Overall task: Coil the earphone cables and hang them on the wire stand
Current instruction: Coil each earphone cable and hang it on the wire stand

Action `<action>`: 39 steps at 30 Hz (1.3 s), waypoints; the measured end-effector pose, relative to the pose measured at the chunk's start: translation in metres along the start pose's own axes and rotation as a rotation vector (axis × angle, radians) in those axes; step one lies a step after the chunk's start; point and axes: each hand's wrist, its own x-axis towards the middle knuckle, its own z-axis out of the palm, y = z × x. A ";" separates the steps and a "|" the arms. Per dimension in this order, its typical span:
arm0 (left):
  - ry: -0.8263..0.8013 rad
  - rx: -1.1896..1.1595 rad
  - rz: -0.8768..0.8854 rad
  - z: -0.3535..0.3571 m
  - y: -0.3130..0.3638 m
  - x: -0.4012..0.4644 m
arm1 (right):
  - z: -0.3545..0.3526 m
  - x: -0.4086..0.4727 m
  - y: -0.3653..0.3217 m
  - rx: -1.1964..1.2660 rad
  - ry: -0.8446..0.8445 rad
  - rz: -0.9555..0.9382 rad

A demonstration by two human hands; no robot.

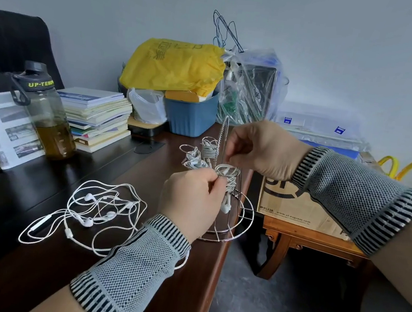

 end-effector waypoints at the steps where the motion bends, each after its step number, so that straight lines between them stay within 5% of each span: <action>1: -0.005 -0.013 0.008 0.000 0.000 0.000 | 0.001 -0.001 0.001 0.025 0.024 0.000; 7: -0.028 -0.046 0.029 -0.002 0.001 -0.004 | 0.010 -0.020 0.007 -0.016 0.242 -0.064; 12: 0.025 0.014 0.047 0.000 -0.003 -0.005 | 0.024 -0.039 0.009 -0.172 0.189 -0.166; 26: -0.099 -0.331 0.050 -0.003 -0.020 -0.004 | 0.045 -0.036 0.023 -0.387 0.300 -0.229; 30: -0.096 -0.367 -0.043 -0.008 -0.023 -0.004 | 0.046 -0.043 0.023 -0.257 0.333 -0.147; 39: -0.064 -0.486 -0.163 -0.015 -0.017 0.001 | 0.066 -0.046 0.024 0.451 0.491 0.343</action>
